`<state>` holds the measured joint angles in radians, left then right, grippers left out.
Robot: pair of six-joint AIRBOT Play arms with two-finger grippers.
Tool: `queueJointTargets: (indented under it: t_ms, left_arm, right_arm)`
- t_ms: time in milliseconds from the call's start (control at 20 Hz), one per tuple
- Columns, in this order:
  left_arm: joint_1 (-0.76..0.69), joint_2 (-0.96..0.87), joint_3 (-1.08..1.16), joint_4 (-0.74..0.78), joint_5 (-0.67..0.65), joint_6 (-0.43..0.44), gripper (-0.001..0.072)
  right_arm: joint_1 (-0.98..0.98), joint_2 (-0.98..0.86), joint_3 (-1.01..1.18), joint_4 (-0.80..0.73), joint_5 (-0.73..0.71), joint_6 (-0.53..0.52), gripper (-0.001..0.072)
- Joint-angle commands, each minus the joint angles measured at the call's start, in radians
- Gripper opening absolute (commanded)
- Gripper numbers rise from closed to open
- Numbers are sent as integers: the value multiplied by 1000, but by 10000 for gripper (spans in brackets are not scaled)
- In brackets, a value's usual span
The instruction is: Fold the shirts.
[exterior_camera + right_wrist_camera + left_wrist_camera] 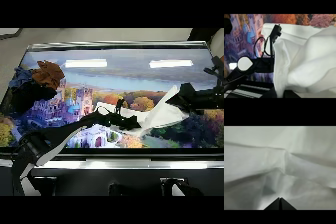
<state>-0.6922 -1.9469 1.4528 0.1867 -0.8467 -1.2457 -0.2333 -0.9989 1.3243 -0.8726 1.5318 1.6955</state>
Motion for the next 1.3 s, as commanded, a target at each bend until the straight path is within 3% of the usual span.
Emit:
queueJointTargets:
  t_ms: [0, 200, 400, 600, 700, 750, 900, 1000, 1150, 1200, 1250]
  left_arm:
    - [83, 86, 0, 128, -44, 43, 29]
    - [332, 330, 0, 353, -80, 8, 30]
    - [555, 592, 0, 365, -80, 9, 30]
    - [654, 782, 0, 393, -80, 8, 30]
    - [658, 828, 0, 441, -81, 7, 30]
    - [658, 838, 0, 456, -85, 7, 30]
    - [658, 837, -6, 507, -111, 4, 31]
    - [658, 837, -24, 527, -111, 4, 30]
    - [658, 837, -50, 530, -112, 4, 31]
    - [658, 837, -55, 530, -112, 4, 31]
    - [658, 837, -58, 529, -114, 4, 31]
  right_arm:
    - [2, -45, 0, 66, -47, -17, 51]
    - [97, -212, 1, 252, -168, -87, 51]
    - [342, -442, 1, 409, -358, -151, 51]
    - [502, -685, 1, 660, -473, -217, 77]
    - [531, -771, 1, 787, -459, -273, 528]
    - [526, -785, 1, 813, -447, -292, 528]
    - [417, -739, 1, 672, -402, -271, 528]
    - [294, -665, 1, 415, -351, -179, 528]
    - [143, -566, -11, -163, -163, 6, 560]
    - [127, -555, -42, -274, -111, 20, 564]
    - [124, -555, -85, -291, -94, 18, 567]
